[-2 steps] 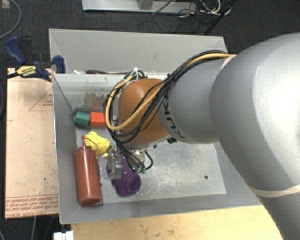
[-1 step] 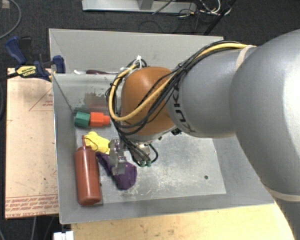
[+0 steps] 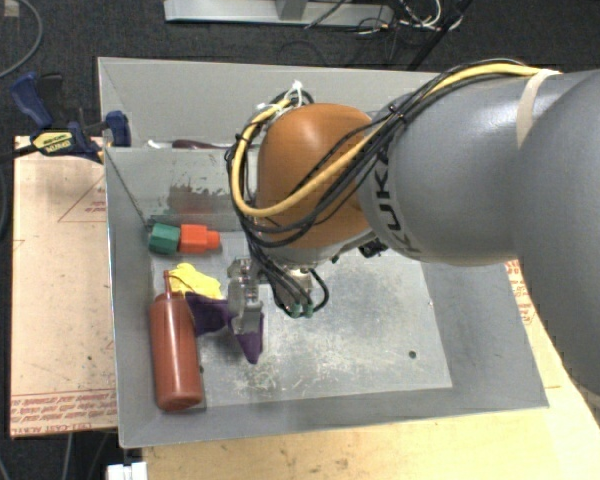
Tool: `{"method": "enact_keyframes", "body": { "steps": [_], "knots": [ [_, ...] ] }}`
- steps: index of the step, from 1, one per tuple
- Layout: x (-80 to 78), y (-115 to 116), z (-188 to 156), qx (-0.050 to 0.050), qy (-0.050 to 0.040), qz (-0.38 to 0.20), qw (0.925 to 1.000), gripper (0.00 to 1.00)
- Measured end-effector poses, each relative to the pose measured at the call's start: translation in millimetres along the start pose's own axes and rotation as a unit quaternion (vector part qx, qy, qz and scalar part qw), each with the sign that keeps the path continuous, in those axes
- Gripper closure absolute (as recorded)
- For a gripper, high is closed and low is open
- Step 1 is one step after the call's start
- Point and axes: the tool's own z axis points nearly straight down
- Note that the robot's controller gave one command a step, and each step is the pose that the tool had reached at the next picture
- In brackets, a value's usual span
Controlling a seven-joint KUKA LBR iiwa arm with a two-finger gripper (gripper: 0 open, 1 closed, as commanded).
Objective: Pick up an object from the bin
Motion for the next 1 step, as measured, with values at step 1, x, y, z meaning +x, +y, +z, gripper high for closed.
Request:
{"method": "enact_keyframes", "body": {
  "steps": [1],
  "knots": [
    [9.6,-1.6,-45.1,0.001,0.0025,-0.007,1.0,1.0]
  ]
}}
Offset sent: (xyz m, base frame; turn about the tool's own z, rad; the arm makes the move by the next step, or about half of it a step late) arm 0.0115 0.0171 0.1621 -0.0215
